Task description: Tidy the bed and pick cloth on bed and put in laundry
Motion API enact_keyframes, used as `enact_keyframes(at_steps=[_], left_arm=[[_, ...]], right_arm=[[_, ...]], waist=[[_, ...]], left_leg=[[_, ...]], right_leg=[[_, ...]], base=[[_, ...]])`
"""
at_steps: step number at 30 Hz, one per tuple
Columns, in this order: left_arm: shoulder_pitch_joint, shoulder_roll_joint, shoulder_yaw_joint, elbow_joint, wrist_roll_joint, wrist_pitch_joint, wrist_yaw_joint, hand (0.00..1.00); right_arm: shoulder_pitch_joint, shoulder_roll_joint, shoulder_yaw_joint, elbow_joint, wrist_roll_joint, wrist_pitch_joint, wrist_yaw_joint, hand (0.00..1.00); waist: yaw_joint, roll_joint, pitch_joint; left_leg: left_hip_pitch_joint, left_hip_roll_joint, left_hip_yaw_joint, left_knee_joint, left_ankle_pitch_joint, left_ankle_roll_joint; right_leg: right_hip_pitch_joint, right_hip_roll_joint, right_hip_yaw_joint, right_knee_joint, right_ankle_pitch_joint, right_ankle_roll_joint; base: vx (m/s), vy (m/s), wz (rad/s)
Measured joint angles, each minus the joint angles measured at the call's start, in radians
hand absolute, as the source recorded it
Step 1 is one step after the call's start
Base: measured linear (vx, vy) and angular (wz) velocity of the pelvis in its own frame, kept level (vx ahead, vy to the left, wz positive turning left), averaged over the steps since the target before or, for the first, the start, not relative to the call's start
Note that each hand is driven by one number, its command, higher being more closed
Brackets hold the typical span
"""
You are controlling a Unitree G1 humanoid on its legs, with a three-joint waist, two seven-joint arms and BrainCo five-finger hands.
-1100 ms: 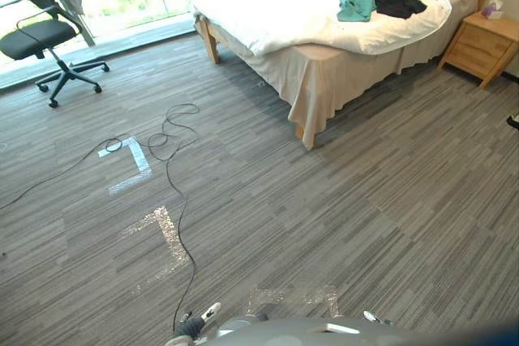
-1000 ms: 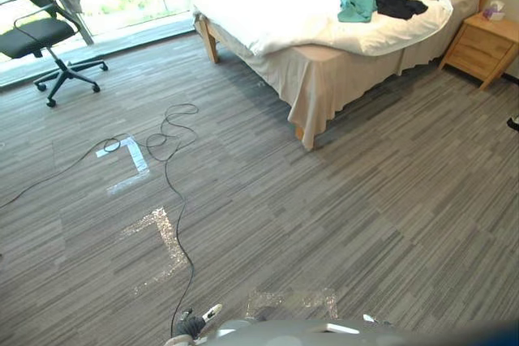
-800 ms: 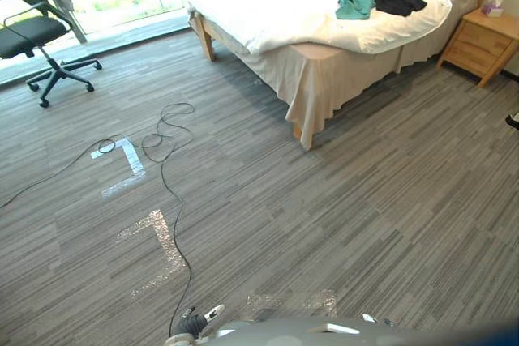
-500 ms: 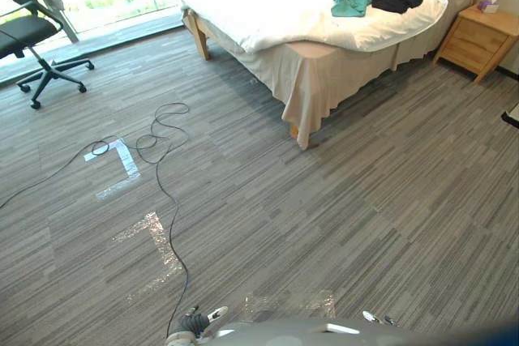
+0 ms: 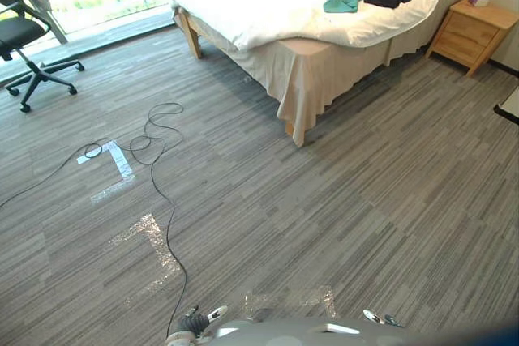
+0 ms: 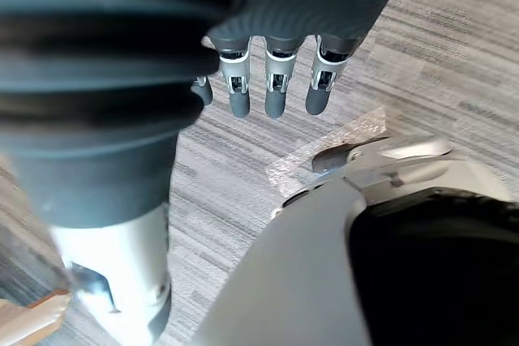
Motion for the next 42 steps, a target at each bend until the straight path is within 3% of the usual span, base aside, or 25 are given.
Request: enact_keyframes(at_steps=[2,6,8,11,13,14,15,16,19,20,22,23,25,26,27,30,32,33,34,35,36,37,39,41,42], left_arm=[[-0.011,0.011,-0.008,0.001,-0.002,0.003,0.000,0.00],[-0.041,0.040,-0.042,0.001,-0.004,0.008,-0.009,0.00],[-0.044,0.041,-0.040,0.001,-0.003,0.013,-0.006,0.00],[-0.070,0.031,-0.040,0.002,0.012,0.028,0.002,0.00],[-0.078,0.030,-0.031,0.002,0.041,0.025,0.001,0.00],[-0.078,0.031,-0.029,0.002,0.041,0.025,0.001,0.00],[-0.075,0.036,-0.010,0.003,0.047,0.018,0.002,0.00],[-0.078,0.022,-0.002,0.006,0.058,0.009,0.000,0.00],[-0.065,0.007,0.003,-0.001,0.061,-0.020,0.001,0.00],[-0.060,-0.002,0.009,-0.001,0.064,-0.020,0.002,0.00],[-0.039,-0.029,0.047,-0.002,0.063,-0.032,0.007,0.00],[-0.019,-0.045,0.091,-0.003,0.058,-0.052,0.012,0.00],[0.000,-0.060,0.119,-0.017,0.053,-0.080,0.015,0.00],[0.020,-0.064,0.126,-0.045,0.052,-0.098,0.014,0.00],[0.026,-0.066,0.126,-0.063,0.040,-0.111,0.012,0.00],[0.036,-0.066,0.128,-0.133,0.014,-0.131,-0.004,0.00],[0.034,-0.056,0.142,-0.147,-0.007,-0.128,-0.009,0.00],[0.033,-0.056,0.134,-0.145,-0.021,-0.125,-0.008,0.00],[0.020,-0.030,0.117,-0.124,-0.037,-0.124,-0.010,0.00],[-0.002,-0.014,0.114,-0.110,-0.052,-0.117,-0.008,0.00],[-0.041,-0.016,0.105,-0.109,-0.089,-0.110,-0.007,0.00],[-0.072,-0.018,0.091,-0.110,-0.123,-0.109,-0.006,0.00],[-0.098,-0.046,0.058,-0.110,-0.155,-0.106,0.004,0.00],[-0.097,-0.053,0.016,-0.113,-0.156,-0.108,0.018,0.00],[-0.096,-0.041,-0.011,-0.104,-0.154,-0.105,0.024,0.00]], right_arm=[[-0.010,0.008,0.000,-0.001,0.040,-0.004,-0.002,0.00],[-0.034,0.020,0.008,-0.017,0.172,-0.020,0.005,0.00],[-0.034,0.021,0.011,-0.019,0.191,-0.037,0.022,0.00],[-0.032,0.017,0.009,-0.056,0.281,-0.036,0.052,0.00],[-0.031,0.022,0.008,-0.086,0.292,-0.034,0.056,0.00],[-0.030,0.022,0.008,-0.087,0.292,-0.034,0.056,0.00],[-0.015,0.034,0.003,-0.084,0.291,-0.034,0.059,0.00],[-0.015,0.030,-0.004,-0.086,0.294,-0.037,0.062,0.00],[-0.008,0.052,-0.062,-0.090,0.321,-0.041,0.069,0.00],[-0.005,0.051,-0.074,-0.090,0.319,-0.041,0.069,0.00],[-0.004,0.034,-0.090,-0.090,0.225,-0.060,0.071,0.00],[-0.003,0.018,-0.081,-0.089,0.172,-0.070,0.078,0.00],[-0.012,0.006,-0.080,-0.087,0.127,-0.083,0.092,0.00],[-0.014,0.005,-0.073,-0.082,0.096,-0.089,0.110,0.00],[-0.011,0.003,-0.064,-0.075,0.079,-0.089,0.121,0.00],[-0.017,0.003,-0.023,-0.117,0.071,-0.079,0.149,0.00],[-0.027,0.021,0.035,-0.158,0.075,-0.078,0.151,0.00],[-0.029,0.032,0.045,-0.171,0.101,-0.078,0.154,0.00],[-0.038,0.047,0.044,-0.157,0.131,-0.076,0.147,0.00],[-0.045,0.055,0.050,-0.157,0.136,-0.073,0.147,0.00],[-0.077,0.059,0.070,-0.155,0.136,-0.080,0.150,0.00],[-0.102,0.071,0.082,-0.158,0.133,-0.088,0.151,0.00],[-0.124,0.068,0.097,-0.138,0.119,-0.091,0.145,0.00],[-0.130,0.071,0.098,-0.112,0.090,-0.093,0.129,0.00],[-0.130,0.070,0.098,-0.104,0.066,-0.093,0.114,0.00]], waist=[[-0.001,-0.016,0.017],[-0.007,-0.038,0.083],[-0.007,-0.035,0.090],[-0.024,0.004,0.118],[-0.043,0.007,0.127],[-0.043,0.006,0.128],[-0.043,-0.015,0.143],[-0.049,0.009,0.152],[-0.064,0.016,0.134],[-0.067,0.026,0.120],[-0.076,0.062,0.092],[-0.074,0.069,0.089],[-0.058,0.084,0.088],[-0.040,0.071,0.094],[-0.025,0.058,0.094],[0.027,0.041,0.095],[0.044,0.010,0.094],[0.041,0.021,0.087],[0.032,0.008,0.079],[0.014,-0.014,0.070],[0.007,-0.008,0.069],[0.030,-0.009,0.070],[0.030,0.002,0.058],[0.032,-0.019,0.036],[0.020,-0.026,0.027]], left_leg=[[-0.041,-0.005,0.008,0.065,-0.023,0.020],[-0.021,-0.004,0.038,0.115,-0.055,0.035],[-0.008,0.024,0.054,0.130,-0.080,0.018],[-0.010,0.120,0.059,0.161,-0.129,-0.018],[0.016,0.174,0.056,0.147,-0.151,-0.057],[0.021,0.175,0.056,0.146,-0.153,-0.060],[0.083,0.191,0.056,0.142,-0.182,-0.108],[0.117,0.223,0.055,0.143,-0.194,-0.089],[0.150,0.237,0.020,0.211,-0.122,-0.094],[0.141,0.246,0.002,0.243,-0.110,-0.090],[0.023,0.299,-0.084,0.528,0.008,-0.079],[-0.078,0.306,-0.189,0.766,0.088,-0.104],[-0.197,0.278,-0.258,1.046,0.009,-0.098],[-0.310,0.204,-0.284,1.207,-0.073,-0.090],[-0.368,0.156,-0.272,1.217,-0.107,-0.083],[-0.528,0.115,-0.136,1.039,-0.173,-0.020],[-0.569,0.108,0.023,0.767,-0.141,0.025],[-0.546,0.107,0.150,0.501,0.022,0.088],[-0.518,0.074,0.234,0.385,0.121,0.250],[-0.510,0.038,0.256,0.355,0.124,0.265],[-0.522,0.025,0.247,0.362,0.093,0.270],[-0.534,0.029,0.263,0.415,0.044,0.265],[-0.512,0.033,0.292,0.469,-0.061,0.242],[-0.443,-0.038,0.285,0.403,-0.104,0.219],[-0.400,-0.079,0.263,0.378,-0.111,0.224]], right_leg=[[-0.101,-0.032,0.002,0.191,-0.071,0.017],[-0.286,-0.113,-0.039,0.599,-0.104,0.073],[-0.286,-0.108,-0.083,0.615,-0.124,0.052],[-0.341,-0.061,-0.097,0.526,-0.154,0.034],[-0.416,-0.065,-0.058,0.340,-0.050,0.056],[-0.417,-0.066,-0.055,0.325,-0.040,0.058],[-0.389,-0.094,-0.053,0.210,0.141,0.068],[-0.392,-0.072,-0.075,0.311,0.060,0.012],[-0.431,-0.090,-0.075,0.543,-0.138,-0.035],[-0.429,-0.085,-0.079,0.552,-0.161,-0.042],[-0.353,-0.031,-0.078,0.518,-0.215,-0.070],[-0.281,0.015,-0.063,0.453,-0.221,-0.106],[-0.195,0.058,-0.045,0.381,-0.221,-0.128],[-0.078,0.075,-0.034,0.303,-0.225,-0.138],[-0.020,0.075,-0.026,0.260,-0.220,-0.132],[0.109,0.070,0.011,0.160,-0.225,-0.123],[0.172,0.029,0.010,0.135,-0.254,-0.067],[0.205,0.030,-0.005,0.145,-0.272,-0.017],[0.233,0.005,-0.008,0.179,-0.296,0.026],[0.226,-0.018,-0.015,0.195,-0.289,0.028],[0.229,-0.019,-0.017,0.152,-0.268,0.010],[0.249,-0.020,-0.015,0.055,-0.175,0.008],[0.271,-0.037,-0.014,0.091,-0.122,0.056],[0.147,-0.104,-0.020,0.418,-0.097,0.084],[0.038,-0.158,-0.011,0.679,-0.039,0.099]], base=[[0.00,-0.019,-0.16],[0.01,-0.024,-0.21],[0.08,-0.075,-0.36],[0.15,-0.219,-0.31],[0.31,-0.313,-0.15],[0.41,-0.349,-0.18],[0.45,-0.346,-0.04],[0.44,-0.334,0.05],[0.43,-0.333,0.03],[0.48,-0.338,-0.09],[0.55,-0.323,-0.23],[0.50,-0.248,-0.38],[0.48,-0.121,-0.43],[0.61,-0.061,-0.44],[0.61,-0.044,-0.45],[0.53,0.023,-0.73],[0.69,0.085,-0.58],[0.86,0.153,0.11],[0.73,0.142,0.54],[0.82,0.218,0.86],[0.58,0.209,0.60],[0.52,0.223,0.40],[0.45,0.222,0.23],[0.45,0.248,0.25],[0.53,0.237,0.56]])
